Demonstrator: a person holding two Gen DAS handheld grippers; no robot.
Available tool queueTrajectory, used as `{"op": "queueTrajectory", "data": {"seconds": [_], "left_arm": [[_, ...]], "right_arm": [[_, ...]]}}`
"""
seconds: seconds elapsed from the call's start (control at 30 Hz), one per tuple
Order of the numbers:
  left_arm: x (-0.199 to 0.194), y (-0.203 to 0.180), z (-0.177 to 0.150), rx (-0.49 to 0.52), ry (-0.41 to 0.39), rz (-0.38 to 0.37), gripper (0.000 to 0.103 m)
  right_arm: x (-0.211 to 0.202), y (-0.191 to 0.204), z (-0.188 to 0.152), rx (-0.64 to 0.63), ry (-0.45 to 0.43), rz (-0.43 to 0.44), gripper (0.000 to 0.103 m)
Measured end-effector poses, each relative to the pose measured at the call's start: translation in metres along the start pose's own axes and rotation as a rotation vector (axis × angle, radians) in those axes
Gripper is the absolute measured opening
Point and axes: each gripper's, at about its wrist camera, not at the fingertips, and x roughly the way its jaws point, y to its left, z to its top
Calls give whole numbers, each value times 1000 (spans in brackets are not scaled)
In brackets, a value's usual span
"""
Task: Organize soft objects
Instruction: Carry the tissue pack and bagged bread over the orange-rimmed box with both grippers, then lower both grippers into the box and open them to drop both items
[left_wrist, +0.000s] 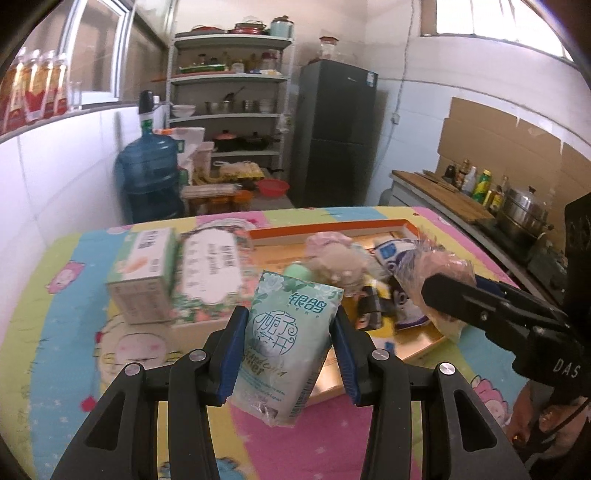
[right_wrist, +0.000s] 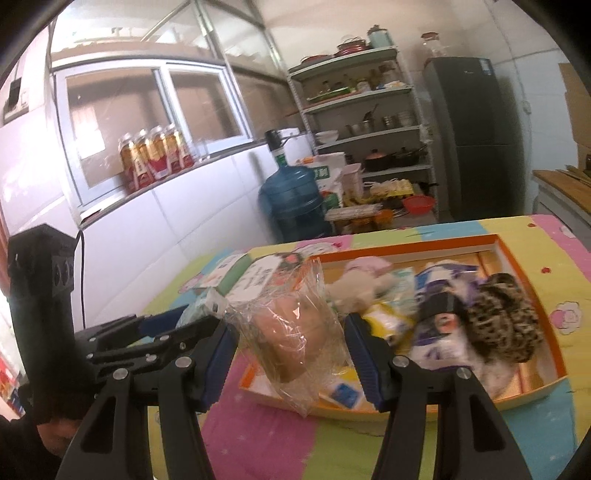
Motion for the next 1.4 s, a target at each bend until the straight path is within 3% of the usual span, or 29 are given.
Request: {"op": "queueTrajectory", "data": {"seconds": [0.23, 0.67, 1.03, 1.4], "left_arm": [[24, -28, 5, 25, 18, -28, 46], [66, -45, 11, 2, 49, -25, 46], [86, -48, 11, -18, 68, -18, 46], [106, -40, 8, -43, 82, -41, 46]], "right_arm": [[-12, -31, 5, 29, -42, -29, 59], [-7, -74, 22, 55, -75, -40, 59], [22, -76, 37, 20, -52, -6, 59], [73, -75, 41, -46, 58, -79, 59]]}}
